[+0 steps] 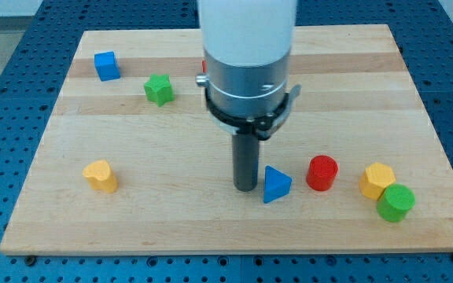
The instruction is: Move the blue triangle to the left of the green circle
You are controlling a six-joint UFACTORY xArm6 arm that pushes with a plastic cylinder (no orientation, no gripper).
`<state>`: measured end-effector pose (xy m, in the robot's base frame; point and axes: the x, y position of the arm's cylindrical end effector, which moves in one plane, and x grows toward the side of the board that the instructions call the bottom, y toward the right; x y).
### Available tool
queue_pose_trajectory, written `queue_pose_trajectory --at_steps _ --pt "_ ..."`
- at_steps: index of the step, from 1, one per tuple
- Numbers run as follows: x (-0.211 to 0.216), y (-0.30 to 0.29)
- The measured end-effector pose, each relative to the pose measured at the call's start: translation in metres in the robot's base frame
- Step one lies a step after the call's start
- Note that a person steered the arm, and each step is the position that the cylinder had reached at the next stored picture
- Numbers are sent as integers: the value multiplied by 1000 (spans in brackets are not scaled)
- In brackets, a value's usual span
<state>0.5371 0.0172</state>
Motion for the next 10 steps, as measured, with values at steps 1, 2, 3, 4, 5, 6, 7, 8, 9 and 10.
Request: queue_pose_trajectory --at_steps 1,2,3,4,5,6,7,8,9,10 --pt "0 23" --pt "0 38" --pt "0 51" --pt "0 74" --pt "0 83" --pt "0 94" --pt "0 109" --pt "0 115" --pt "-2 107" --pt "-20 39"
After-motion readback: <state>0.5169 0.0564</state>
